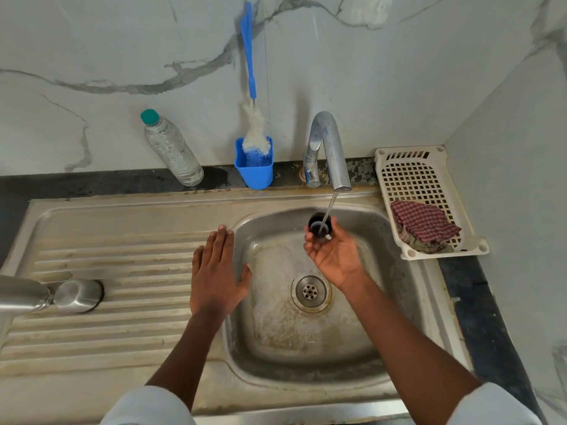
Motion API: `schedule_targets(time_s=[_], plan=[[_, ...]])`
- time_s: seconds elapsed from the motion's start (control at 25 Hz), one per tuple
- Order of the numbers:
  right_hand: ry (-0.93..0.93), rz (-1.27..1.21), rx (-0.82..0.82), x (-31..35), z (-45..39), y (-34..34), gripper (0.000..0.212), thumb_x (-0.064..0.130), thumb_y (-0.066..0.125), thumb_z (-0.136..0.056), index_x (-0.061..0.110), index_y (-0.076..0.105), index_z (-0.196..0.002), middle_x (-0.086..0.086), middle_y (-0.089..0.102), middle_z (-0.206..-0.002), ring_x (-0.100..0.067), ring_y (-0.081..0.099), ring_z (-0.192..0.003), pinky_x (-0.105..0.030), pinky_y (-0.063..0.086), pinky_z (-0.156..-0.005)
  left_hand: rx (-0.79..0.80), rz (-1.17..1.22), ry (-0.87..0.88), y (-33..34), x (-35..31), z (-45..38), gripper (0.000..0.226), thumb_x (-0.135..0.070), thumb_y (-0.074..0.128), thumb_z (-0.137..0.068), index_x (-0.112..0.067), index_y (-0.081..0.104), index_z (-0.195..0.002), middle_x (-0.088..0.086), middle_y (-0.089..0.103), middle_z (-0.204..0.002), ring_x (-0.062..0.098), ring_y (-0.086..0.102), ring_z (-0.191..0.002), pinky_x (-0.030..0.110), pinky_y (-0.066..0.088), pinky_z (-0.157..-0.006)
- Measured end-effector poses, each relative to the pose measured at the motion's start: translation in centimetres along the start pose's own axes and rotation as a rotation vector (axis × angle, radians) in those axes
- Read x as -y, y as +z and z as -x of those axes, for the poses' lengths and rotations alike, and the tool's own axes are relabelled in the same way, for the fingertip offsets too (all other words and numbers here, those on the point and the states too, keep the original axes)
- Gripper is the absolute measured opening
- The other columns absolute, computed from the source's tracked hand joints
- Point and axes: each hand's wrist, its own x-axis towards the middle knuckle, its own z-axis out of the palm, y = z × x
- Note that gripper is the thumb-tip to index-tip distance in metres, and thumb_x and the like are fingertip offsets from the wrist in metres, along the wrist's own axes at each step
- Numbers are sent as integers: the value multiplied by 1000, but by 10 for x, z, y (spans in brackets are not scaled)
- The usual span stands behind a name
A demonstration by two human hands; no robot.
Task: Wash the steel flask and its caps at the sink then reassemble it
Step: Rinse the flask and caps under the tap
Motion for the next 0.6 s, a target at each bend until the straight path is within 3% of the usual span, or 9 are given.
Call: schedule_targets(time_s=[0.08,0.16,0.32,0.48,0.6], plan=[[111,107,8,-8,2,8,46,48,56,-102,5,62,-118,-17,67,-97,-22,63,-75,-31,55,-62,-2,4,0,0,0,0,87,-55,52,-99,-18,14,-168,2,6,-177,22,7,-163,47,13,-131],[157,157,-39,-10,8,5,47,47,61,-100,3,65,-117,-20,70,-100,-23,64,-75,-30,56,-60,-5,-1,2,1,0,0,87,-55,52,-99,-17,15,-168,2,6,-177,21,8,-163,47,13,-131],[139,-225,-93,-4,-3,-3,50,39,68,-95,-2,59,-124,-23,69,-107,-25,68,-76,-30,58,-61,10,-1,-2,1,1,-1,87,-56,49,-100,-18,13,-169,2,5,-177,21,5,-163,47,13,-131],[243,70,-128,-15,2,-8,47,46,60,-99,4,65,-119,-18,71,-97,-22,65,-67,-29,54,-60,17,-6,-1,1,1,-1,87,-57,48,-100,-18,12,-169,1,3,-177,21,4,-163,47,12,-132],[240,-61,-233,-11,3,-14,50,47,57,-100,7,61,-130,-19,72,-92,-23,67,-66,-28,55,-58,19,-20,-1,0,0,-1,87,-57,46,-100,-18,10,-169,1,2,-177,21,3,-163,47,10,-132]])
